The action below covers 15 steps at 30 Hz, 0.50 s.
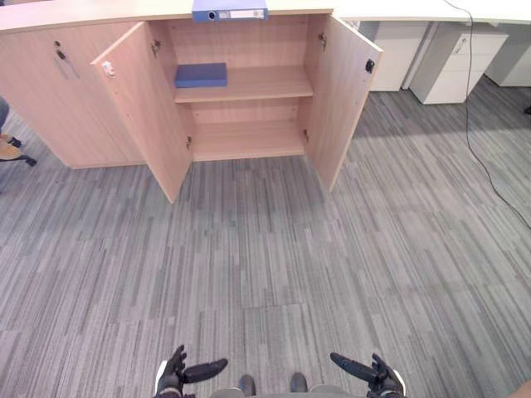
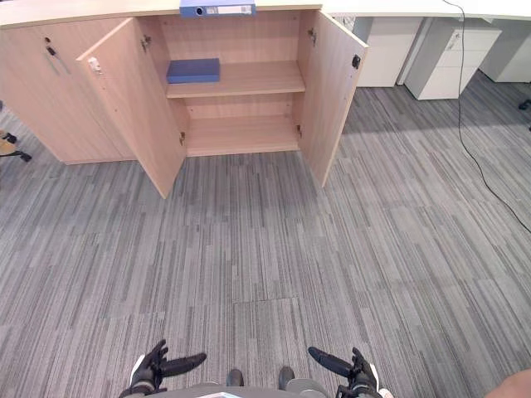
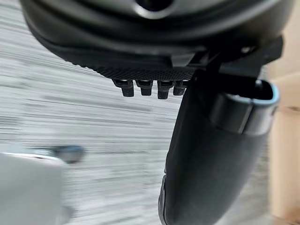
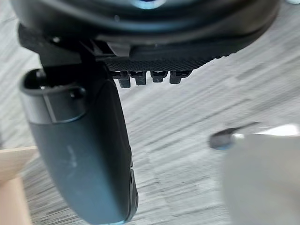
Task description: Walk over to the cabinet, pick up the folder, carry it to the office cabinet, place the folder inside the office cabinet, then close the office cabinet door
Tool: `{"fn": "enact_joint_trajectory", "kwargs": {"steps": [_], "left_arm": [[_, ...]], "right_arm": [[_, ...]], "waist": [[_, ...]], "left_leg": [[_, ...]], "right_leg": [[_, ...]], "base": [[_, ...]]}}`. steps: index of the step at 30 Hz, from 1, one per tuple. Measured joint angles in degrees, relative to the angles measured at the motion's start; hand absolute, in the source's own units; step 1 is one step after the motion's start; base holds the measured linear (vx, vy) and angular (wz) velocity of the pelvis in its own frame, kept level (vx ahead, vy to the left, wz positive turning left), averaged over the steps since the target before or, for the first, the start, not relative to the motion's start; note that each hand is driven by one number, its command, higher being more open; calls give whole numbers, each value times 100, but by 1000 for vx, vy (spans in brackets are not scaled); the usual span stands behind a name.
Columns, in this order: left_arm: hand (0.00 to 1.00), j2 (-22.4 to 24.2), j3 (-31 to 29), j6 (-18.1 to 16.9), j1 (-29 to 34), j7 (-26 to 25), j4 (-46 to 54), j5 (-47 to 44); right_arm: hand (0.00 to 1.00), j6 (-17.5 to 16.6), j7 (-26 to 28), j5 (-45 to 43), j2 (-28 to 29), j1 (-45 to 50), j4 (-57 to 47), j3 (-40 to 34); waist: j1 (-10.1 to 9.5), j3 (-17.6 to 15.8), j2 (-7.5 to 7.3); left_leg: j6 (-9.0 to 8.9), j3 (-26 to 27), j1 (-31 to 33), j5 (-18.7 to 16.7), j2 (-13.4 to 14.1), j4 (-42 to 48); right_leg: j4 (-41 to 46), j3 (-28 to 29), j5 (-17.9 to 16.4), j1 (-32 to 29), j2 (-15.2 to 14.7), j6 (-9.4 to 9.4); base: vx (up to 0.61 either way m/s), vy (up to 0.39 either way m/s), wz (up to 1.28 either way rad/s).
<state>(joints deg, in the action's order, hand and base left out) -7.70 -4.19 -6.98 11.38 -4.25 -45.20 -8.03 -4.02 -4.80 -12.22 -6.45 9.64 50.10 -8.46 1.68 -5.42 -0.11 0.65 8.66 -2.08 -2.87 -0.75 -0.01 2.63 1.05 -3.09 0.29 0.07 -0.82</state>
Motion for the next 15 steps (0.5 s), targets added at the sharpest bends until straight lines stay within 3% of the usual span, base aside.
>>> {"fn": "enact_joint_trajectory", "kwargs": {"steps": [10,15], "left_arm": [[100,15,-112,-110,19,54,253,-216],[100,148,-290,-121,94,46,604,-430]], "right_arm": [[100,-71,109,571,-33,-240,-481,-30],[100,-72,108,788,-174,-363,-690,-6]], "waist": [[42,-261,90],[36,-422,164]], "left_leg": [[-190,208,-229,-160,-2,-9],[-75,310,94,-525,35,436]], "right_leg": [[-185,140,20,241,-16,-32],[-186,235,16,70,-9,-38]], "base": [[80,13,-10],[10,13,-14]]}}
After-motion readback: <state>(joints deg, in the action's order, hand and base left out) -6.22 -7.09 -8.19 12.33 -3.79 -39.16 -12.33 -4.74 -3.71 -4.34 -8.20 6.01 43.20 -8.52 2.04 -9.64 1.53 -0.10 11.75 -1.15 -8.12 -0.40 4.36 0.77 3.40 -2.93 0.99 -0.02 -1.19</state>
